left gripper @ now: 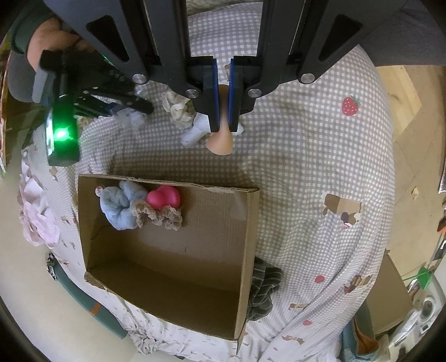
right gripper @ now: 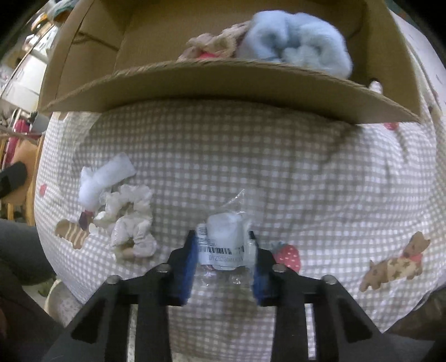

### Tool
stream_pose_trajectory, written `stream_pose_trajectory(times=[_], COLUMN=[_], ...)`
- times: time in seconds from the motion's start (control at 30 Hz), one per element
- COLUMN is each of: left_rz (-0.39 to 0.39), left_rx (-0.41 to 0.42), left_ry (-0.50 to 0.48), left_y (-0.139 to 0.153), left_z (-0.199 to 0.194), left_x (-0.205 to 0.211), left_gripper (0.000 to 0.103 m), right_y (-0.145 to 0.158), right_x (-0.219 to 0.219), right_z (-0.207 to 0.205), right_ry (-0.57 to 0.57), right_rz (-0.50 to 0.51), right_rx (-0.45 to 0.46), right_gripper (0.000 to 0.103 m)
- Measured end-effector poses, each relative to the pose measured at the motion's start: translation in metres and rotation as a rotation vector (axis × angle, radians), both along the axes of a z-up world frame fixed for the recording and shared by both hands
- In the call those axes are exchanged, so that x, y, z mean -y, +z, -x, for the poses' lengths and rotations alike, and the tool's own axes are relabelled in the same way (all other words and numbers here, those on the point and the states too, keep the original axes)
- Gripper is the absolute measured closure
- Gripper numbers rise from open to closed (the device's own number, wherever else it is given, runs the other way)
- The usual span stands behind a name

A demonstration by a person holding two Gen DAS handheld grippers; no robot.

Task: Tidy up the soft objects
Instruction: 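Grasp the cardboard tube with the left tool while the right grasps the clear packet, then carry the tube and packet over the box with both tools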

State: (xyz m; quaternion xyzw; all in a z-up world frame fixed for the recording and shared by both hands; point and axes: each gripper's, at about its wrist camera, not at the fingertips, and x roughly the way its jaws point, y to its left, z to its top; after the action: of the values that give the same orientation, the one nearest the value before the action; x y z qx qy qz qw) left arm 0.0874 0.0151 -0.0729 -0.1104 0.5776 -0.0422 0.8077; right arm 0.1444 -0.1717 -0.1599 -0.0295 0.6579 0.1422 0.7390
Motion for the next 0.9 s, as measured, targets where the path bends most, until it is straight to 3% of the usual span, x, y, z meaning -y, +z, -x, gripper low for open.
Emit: stream_pose_trajectory(times=[0.3,0.6,0.9], left_rz=[-0.025,-0.057,-0.083], left_rx=[0.020,0.033,0.152], left_ry=[0.012,0.024,0.033], left_y=[0.001,0.003,0.030], left_z=[0.002,0.003,0.006], left_x=[-0.002,-0.003,0.003], left_gripper=[0.098,0.098,0.098], right_y=[0.030,0.051,0.093], right_x=[0.046,0.070,0.058], right_z=[0.010,0.038,0.030], right_ry=[-0.082,-0.084,-0.060], right_rz=[-0.097,-0.162,-0.208], right_rx=[0.095,0.155,0.255], right_gripper=[0.075,0.075,0.075])
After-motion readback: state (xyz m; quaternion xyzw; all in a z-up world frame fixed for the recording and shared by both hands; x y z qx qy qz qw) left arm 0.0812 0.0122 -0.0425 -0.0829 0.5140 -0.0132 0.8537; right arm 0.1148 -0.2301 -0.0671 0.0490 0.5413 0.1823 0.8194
